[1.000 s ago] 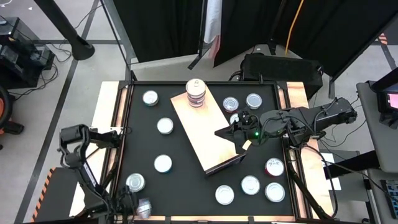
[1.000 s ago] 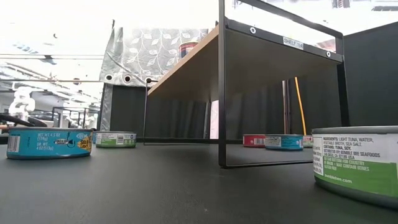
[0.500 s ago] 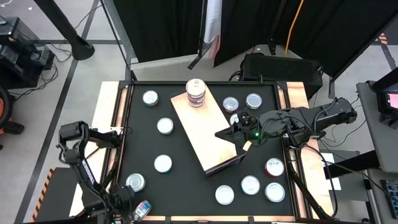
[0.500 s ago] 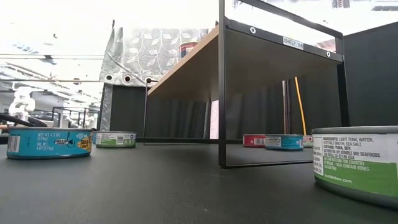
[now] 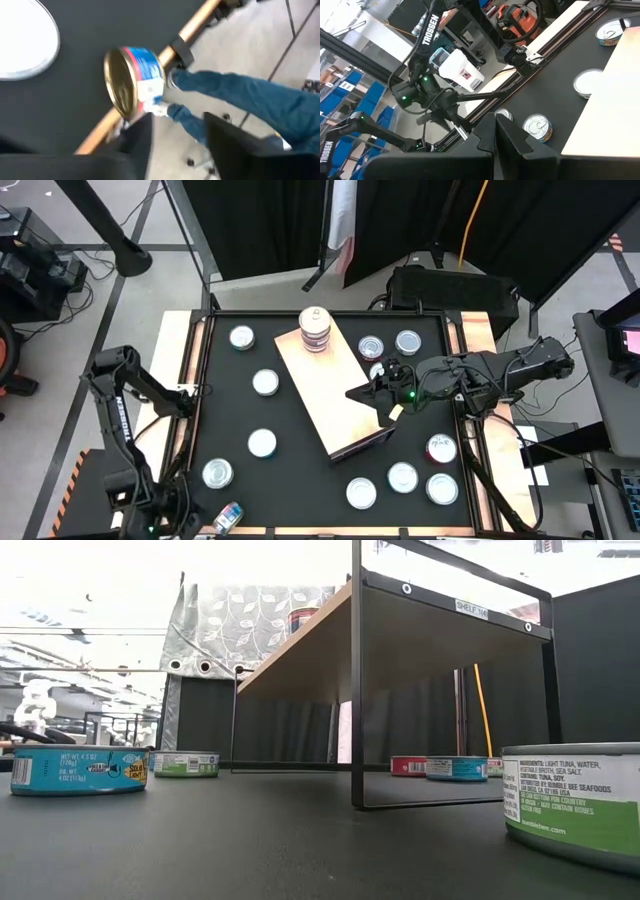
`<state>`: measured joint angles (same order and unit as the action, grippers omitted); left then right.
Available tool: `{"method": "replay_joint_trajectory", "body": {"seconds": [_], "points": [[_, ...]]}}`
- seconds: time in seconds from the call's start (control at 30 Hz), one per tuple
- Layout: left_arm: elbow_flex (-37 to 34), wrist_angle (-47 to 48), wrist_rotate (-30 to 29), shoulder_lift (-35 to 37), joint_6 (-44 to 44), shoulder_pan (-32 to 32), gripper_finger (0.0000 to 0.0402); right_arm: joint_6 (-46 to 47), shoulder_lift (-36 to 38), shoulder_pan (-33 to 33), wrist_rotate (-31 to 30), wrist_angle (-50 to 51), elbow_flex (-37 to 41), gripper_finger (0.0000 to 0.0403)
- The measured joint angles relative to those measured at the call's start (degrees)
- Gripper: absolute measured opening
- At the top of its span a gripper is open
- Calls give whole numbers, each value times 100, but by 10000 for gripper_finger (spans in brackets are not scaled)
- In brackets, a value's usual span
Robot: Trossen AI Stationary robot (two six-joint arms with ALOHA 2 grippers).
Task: Stack canned seafood by type on shelf
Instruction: Stack the blue-pink tuna can on top of the stacked blue-pink tuna can on the shelf
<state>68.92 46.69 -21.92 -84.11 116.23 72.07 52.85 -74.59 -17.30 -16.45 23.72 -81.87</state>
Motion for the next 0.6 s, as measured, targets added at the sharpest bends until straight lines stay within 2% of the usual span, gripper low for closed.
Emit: {"method": "replay_joint_trajectory", "body": {"seconds": [0.17, 0.27, 0.43, 0.6], "points": [[58, 115, 270, -172, -106, -297, 324, -62, 0, -2, -17, 52, -2, 4], [59, 117, 502, -340, -105, -524, 370, -89, 0, 0, -21, 118, -2, 4], [55, 161, 1482, -590, -104, -995, 390, 11, 0, 0, -22, 184, -2, 4], [58, 286, 1724, -615, 145, -1160, 391, 47, 0, 0, -12, 189, -2, 4]]}}
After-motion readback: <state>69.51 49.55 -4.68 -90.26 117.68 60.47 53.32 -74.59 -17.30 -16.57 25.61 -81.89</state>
